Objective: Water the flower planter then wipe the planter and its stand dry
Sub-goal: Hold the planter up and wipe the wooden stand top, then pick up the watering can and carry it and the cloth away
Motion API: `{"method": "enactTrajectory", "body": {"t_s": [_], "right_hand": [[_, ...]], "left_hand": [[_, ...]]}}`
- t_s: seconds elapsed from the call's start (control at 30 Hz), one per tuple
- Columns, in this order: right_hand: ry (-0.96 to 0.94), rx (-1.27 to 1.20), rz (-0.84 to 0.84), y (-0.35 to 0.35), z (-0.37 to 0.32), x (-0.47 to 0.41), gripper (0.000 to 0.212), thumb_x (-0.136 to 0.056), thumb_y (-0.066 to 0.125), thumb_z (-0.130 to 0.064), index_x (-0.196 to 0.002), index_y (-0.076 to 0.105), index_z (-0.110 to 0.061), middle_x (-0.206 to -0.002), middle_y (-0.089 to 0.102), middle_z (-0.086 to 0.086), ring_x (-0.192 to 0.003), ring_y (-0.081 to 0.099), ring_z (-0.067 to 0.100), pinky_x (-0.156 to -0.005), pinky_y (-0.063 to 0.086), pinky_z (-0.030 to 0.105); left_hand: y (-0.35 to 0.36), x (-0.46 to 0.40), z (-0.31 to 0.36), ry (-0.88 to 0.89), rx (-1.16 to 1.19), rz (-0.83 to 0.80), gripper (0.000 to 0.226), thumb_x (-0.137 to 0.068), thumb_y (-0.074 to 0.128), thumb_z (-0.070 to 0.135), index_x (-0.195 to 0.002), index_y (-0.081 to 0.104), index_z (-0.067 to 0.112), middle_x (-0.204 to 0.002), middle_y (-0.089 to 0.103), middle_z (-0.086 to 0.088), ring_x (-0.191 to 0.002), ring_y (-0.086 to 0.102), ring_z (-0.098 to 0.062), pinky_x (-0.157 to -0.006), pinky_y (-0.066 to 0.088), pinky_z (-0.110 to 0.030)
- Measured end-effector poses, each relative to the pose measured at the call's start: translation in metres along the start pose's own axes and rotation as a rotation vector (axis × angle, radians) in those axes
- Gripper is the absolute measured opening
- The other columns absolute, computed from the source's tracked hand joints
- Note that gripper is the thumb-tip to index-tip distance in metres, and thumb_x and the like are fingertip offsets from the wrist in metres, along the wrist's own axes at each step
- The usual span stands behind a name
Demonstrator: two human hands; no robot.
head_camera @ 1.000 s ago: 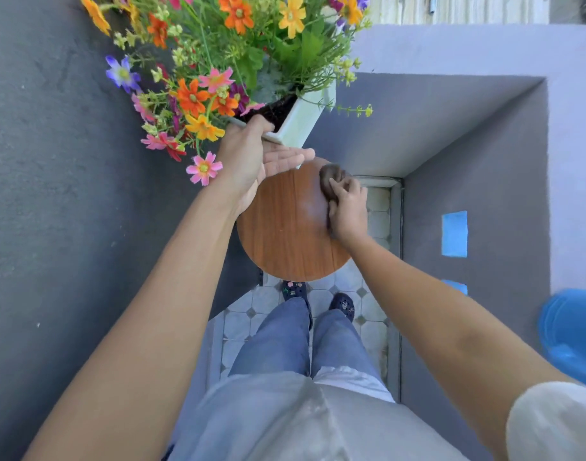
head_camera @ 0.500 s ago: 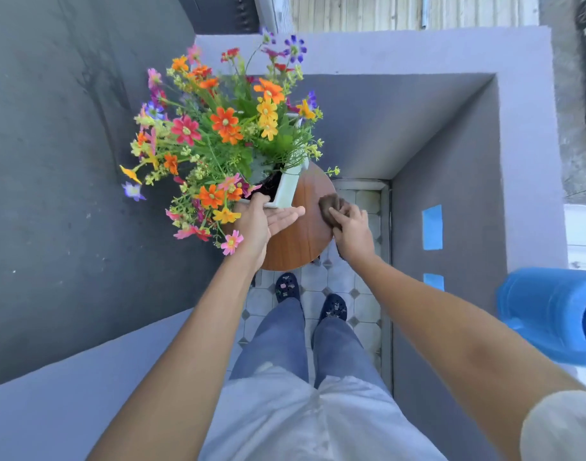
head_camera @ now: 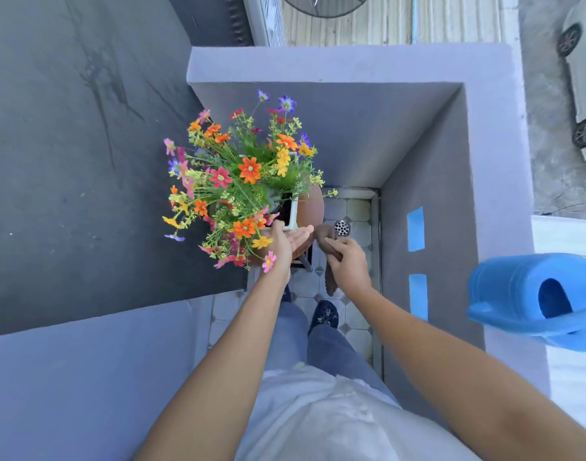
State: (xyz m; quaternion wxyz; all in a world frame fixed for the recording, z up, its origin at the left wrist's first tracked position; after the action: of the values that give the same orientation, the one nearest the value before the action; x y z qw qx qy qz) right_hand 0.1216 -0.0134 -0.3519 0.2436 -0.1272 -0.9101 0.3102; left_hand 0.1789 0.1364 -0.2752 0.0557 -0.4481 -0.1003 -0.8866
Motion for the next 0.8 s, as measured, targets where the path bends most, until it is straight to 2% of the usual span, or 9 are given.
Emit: {"method": "enactTrajectory", "body": {"t_s": [0.17, 0.27, 0.37, 0.43, 0.5, 0.6, 0.67, 0.73, 0.8], "right_hand": [[0.178, -0.258, 0.168, -0.029, 0.001, 0.033, 0.031, -0.094, 0.063, -0.004, -0.124, 0.069, -0.007, -0.117, 0.06, 0.01, -0.105, 0.056, 0.015, -0.092, 0.033, 0.009], [0.205, -0.335, 0.195, -0.036, -0.003, 0.054, 0.032, -0.093, 0.065, -0.007, -0.125, 0.069, -0.011, -0.112, 0.059, 0.004, -0.104, 0.057, 0.011, -0.094, 0.04, 0.013], [0.239, -0.383, 0.245, -0.046, -0.003, 0.074, 0.032, -0.093, 0.065, -0.006, -0.125, 0.069, -0.011, -0.11, 0.058, -0.002, -0.098, 0.059, -0.003, -0.086, 0.037, -0.002], [0.263, -0.442, 0.281, -0.051, -0.002, 0.085, 0.032, -0.093, 0.064, -0.005, -0.124, 0.069, -0.012, -0.111, 0.059, -0.003, -0.093, 0.058, -0.013, -0.091, 0.04, 0.0], [0.271, -0.486, 0.301, -0.057, -0.007, 0.094, 0.033, -0.093, 0.065, -0.007, -0.124, 0.069, -0.016, -0.114, 0.061, -0.003, -0.098, 0.06, -0.007, -0.101, 0.044, 0.016], [0.249, -0.537, 0.339, -0.073, -0.018, 0.109, 0.034, -0.093, 0.066, -0.01, -0.125, 0.069, -0.019, -0.116, 0.062, -0.005, -0.106, 0.061, 0.002, -0.101, 0.045, 0.018], [0.23, -0.546, 0.384, -0.092, -0.026, 0.123, 0.034, -0.093, 0.066, -0.012, -0.125, 0.069, -0.021, -0.118, 0.062, -0.006, -0.105, 0.06, -0.003, -0.096, 0.043, 0.007], [0.205, -0.552, 0.454, -0.117, -0.036, 0.14, 0.034, -0.092, 0.067, -0.014, -0.125, 0.069, -0.022, -0.118, 0.064, -0.007, -0.109, 0.06, -0.002, -0.099, 0.044, 0.012], [0.178, -0.56, 0.532, -0.144, -0.047, 0.161, 0.034, -0.091, 0.068, -0.013, -0.123, 0.07, -0.022, -0.116, 0.065, -0.007, -0.11, 0.061, 0.002, -0.103, 0.045, 0.021]], "left_hand": [[-0.004, -0.01, -0.02, 0.031, 0.005, -0.037, 0.053, -0.11, 0.028, 0.019, -0.128, 0.041, -0.03, -0.13, 0.055, -0.041, -0.118, 0.06, -0.046, -0.062, 0.059, -0.016], [0.002, -0.015, -0.028, -0.005, 0.071, -0.066, 0.052, -0.111, 0.023, 0.016, -0.134, 0.033, -0.029, -0.141, 0.043, -0.042, -0.134, 0.047, -0.048, -0.077, 0.055, -0.024], [0.005, -0.018, -0.033, -0.012, 0.016, -0.096, 0.056, -0.111, 0.021, 0.025, -0.138, 0.037, -0.021, -0.144, 0.047, -0.034, -0.135, 0.048, -0.04, -0.085, 0.053, -0.022], [0.006, -0.02, -0.037, 0.023, -0.043, -0.13, 0.06, -0.11, 0.022, 0.035, -0.142, 0.04, -0.013, -0.143, 0.052, -0.026, -0.128, 0.055, -0.032, -0.08, 0.055, -0.015], [0.005, -0.023, -0.042, 0.053, -0.062, -0.137, 0.059, -0.109, 0.025, 0.039, -0.145, 0.039, -0.005, -0.143, 0.053, -0.026, -0.115, 0.06, -0.027, -0.091, 0.054, -0.023], [0.006, -0.024, -0.054, 0.006, -0.075, -0.149, 0.065, -0.106, 0.029, 0.047, -0.144, 0.042, -0.004, -0.14, 0.056, -0.023, -0.104, 0.064, -0.026, -0.071, 0.058, -0.016], [0.008, -0.011, -0.065, -0.076, -0.193, -0.195, 0.075, -0.104, 0.024, 0.057, -0.14, 0.048, -0.005, -0.128, 0.063, -0.02, -0.089, 0.065, -0.022, -0.093, 0.054, -0.025], [0.011, 0.014, -0.074, -0.13, -0.355, -0.258, 0.071, -0.105, 0.028, 0.054, -0.138, 0.048, -0.005, -0.11, 0.068, -0.016, -0.077, 0.063, -0.018, -0.105, 0.048, -0.041], [0.016, 0.041, -0.073, -0.091, -0.468, -0.279, 0.051, -0.106, 0.043, 0.036, -0.142, 0.039, 0.0, -0.095, 0.066, -0.012, -0.069, 0.062, -0.018, -0.077, 0.056, -0.041]]}}
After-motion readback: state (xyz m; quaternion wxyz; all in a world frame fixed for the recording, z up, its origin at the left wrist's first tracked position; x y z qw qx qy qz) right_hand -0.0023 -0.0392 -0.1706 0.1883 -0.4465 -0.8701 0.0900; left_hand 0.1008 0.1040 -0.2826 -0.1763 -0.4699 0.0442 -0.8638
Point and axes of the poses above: each hand's wrist, its own x-axis away from the middle knuckle, its own y-axis out of the palm, z = x × y, the point moved 9 cm from there along -x, towards the middle knuckle
